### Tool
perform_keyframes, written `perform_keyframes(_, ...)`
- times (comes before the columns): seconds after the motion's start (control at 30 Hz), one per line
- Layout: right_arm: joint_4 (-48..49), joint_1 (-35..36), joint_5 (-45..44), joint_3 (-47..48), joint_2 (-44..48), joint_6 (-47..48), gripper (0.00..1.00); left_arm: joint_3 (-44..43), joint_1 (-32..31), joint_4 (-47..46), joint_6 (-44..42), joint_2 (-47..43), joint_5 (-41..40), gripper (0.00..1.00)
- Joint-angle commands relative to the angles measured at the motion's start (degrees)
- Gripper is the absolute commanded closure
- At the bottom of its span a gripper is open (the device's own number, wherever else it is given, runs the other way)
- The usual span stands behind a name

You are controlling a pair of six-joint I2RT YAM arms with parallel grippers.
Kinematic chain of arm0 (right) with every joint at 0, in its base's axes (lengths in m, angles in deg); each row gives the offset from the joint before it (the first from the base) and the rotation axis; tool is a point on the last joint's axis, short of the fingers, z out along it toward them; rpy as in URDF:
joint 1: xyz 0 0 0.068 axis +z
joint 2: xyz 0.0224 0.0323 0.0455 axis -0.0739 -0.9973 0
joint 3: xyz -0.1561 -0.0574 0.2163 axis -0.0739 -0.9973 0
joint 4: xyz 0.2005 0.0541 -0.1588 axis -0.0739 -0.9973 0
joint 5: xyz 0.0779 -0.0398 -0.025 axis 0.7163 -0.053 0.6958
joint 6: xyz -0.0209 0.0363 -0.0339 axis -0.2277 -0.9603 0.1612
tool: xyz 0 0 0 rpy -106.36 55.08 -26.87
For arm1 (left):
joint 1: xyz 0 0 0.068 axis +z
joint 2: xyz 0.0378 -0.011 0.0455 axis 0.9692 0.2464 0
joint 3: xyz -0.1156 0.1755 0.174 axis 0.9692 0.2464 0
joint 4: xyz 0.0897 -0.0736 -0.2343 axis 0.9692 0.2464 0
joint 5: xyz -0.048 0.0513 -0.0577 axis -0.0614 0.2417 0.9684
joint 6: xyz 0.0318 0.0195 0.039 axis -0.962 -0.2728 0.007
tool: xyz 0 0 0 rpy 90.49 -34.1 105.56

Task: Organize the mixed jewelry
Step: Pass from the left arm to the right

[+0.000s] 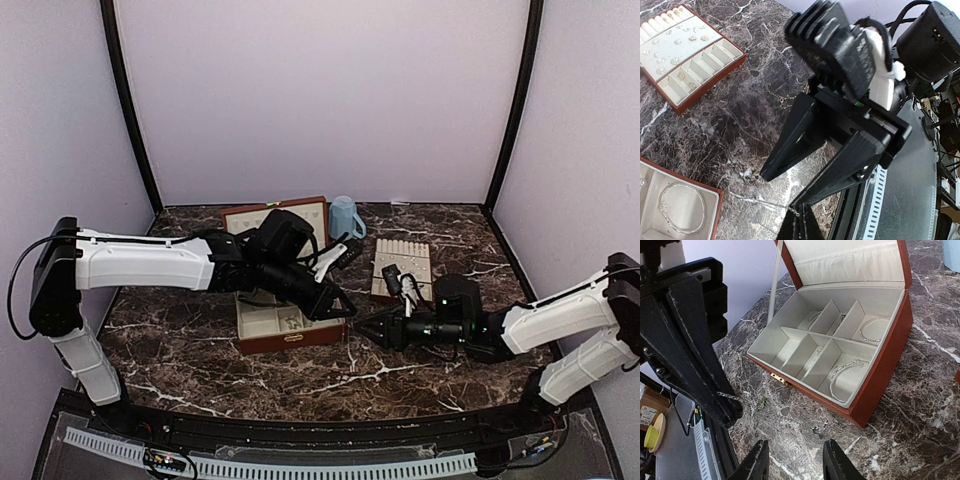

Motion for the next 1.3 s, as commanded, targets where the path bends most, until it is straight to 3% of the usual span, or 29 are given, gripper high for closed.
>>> perform_keyframes(0.0,6.93,0.94,0.06,2.48,-2.47,1.16,0.63,-1.37,0.22,0.75,0.82,-3.71,1.31,0.99)
perform_keyframes(0.43,14.73,1.43,-2.13,5.15,-9.25,0.64,0.67,-1.04,0.21,-0.1,1.48,-4.37,1.97,1.0)
perform_keyframes(0.73,14.44,1.44,-5.59,4.7,-7.04,-1.1,0.98,2.97,0.3,-3.05,0.01,-6.77,-5.04,1.0)
perform_keyframes(0.9,8.17,1.53,-10.28,4.54,-1.37,-1.32,1.0,6.34,0.3,-7.87,-1.55,-7.33,-9.3,0.99)
perform_keyframes(1.07,2.4,1.53,-13.76,4.8,3.86,-0.92,1.0,8.87,0.24,-15.68,-2.66,-7.01,-10.41,0.91)
perform_keyframes(1.27,-5.41,1.53,-17.76,6.93,7.75,0.21,1.0,11.78,0.28,-23.98,-5.29,-5.62,-11.63,0.72)
